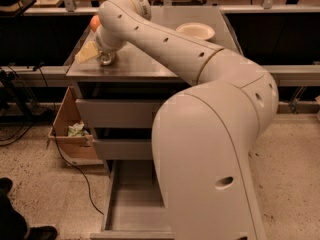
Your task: Place orange can into bottom drawer
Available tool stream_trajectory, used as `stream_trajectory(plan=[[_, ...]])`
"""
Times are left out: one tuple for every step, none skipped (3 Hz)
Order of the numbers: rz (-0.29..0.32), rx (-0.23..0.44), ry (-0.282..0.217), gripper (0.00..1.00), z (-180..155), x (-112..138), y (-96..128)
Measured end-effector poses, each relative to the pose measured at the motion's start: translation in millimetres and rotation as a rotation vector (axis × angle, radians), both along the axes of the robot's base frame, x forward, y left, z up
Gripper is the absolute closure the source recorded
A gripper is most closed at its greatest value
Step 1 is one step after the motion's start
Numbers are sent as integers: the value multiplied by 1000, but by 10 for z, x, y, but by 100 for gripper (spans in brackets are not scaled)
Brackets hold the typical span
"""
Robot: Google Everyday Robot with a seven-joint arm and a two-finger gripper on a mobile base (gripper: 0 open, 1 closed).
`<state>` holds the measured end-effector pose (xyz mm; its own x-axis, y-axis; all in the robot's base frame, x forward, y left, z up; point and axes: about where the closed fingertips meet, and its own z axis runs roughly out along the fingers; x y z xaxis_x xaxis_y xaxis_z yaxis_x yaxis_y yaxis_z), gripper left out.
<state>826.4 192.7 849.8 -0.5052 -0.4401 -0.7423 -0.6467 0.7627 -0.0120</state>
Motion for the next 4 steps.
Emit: stream_trajectory(plan=[[-16, 7, -13, 18, -16, 19, -12], [-27, 14, -45, 42, 60, -13, -75], [-32, 17, -78, 65, 165, -98, -149], [-18, 21, -101, 88, 297, -333, -291]])
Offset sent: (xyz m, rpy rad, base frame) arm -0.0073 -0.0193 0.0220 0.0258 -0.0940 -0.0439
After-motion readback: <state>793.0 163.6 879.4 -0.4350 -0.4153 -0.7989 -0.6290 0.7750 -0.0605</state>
